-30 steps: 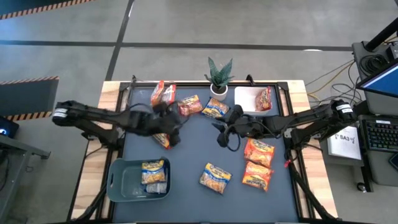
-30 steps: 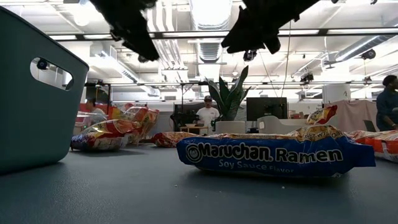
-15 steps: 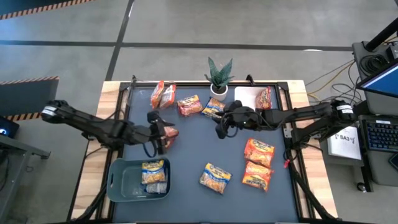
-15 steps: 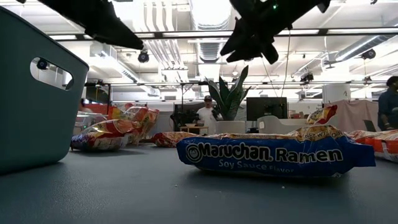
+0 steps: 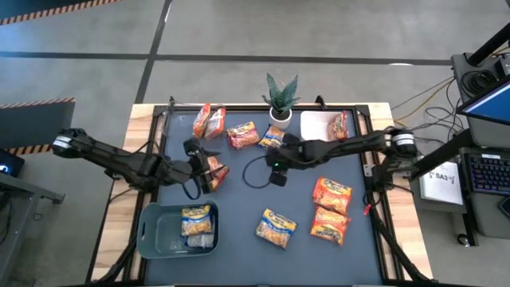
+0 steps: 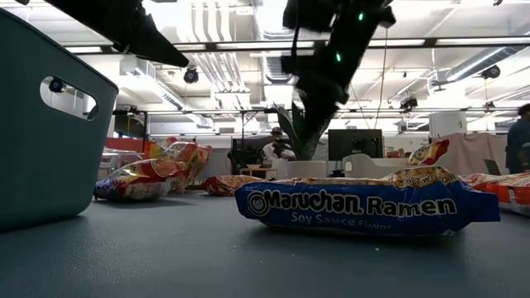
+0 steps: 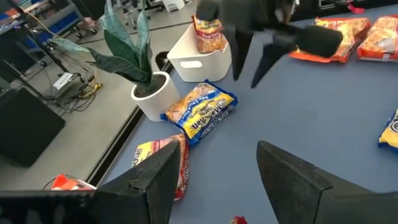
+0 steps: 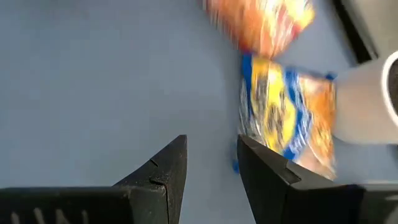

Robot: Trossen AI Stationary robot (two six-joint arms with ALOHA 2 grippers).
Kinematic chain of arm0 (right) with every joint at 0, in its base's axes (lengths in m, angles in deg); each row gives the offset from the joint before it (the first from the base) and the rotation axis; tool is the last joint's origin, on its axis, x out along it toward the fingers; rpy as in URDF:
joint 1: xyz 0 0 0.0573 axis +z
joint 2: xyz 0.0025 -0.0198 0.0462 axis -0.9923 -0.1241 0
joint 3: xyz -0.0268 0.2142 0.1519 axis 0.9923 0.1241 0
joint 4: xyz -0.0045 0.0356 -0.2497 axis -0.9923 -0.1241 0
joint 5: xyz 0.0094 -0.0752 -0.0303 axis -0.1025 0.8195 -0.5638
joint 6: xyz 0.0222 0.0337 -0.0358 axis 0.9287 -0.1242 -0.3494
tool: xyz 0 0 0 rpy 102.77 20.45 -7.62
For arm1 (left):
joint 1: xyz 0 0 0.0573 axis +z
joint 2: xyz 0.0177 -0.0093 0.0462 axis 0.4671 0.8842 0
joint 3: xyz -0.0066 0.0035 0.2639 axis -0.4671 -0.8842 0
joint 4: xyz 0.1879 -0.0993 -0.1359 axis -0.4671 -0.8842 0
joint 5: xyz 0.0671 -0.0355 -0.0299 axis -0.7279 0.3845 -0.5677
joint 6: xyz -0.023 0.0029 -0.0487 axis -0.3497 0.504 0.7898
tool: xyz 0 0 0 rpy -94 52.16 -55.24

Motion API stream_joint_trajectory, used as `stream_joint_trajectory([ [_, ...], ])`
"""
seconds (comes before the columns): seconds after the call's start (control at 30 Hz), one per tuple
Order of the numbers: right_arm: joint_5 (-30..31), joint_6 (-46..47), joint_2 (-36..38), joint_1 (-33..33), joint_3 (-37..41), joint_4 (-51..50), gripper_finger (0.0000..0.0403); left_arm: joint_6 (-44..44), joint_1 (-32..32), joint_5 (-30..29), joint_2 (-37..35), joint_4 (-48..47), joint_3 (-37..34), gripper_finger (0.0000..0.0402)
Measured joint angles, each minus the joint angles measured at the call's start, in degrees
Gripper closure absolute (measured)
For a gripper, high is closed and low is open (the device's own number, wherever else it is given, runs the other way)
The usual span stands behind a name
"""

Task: Sort Maruchan noodles
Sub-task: Put the blue noodle pack into the blue bin

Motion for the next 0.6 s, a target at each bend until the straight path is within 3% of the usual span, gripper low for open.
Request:
stream_joint_trajectory([
  [0.13, 0.3, -5.6, -4.2, -0.2, -0.7, -4.8, 0.0273, 0.1, 0.0, 0.0, 0.0, -0.5, 0.2, 0.0206],
  [0.4, 8.4, -12.5, -8.1, -1.2, 2.2, -1.2, 0.0273, 0.0, 0.0, 0.0, 0.1, -0.9, 0.1, 0.0206],
  [0.6, 8.9, -13.7, -8.7, -3.5, 3.3, 2.3, 0.0275, 0.0, 0.0, 0.0, 0.2, -1.0, 0.1, 0.0206],
])
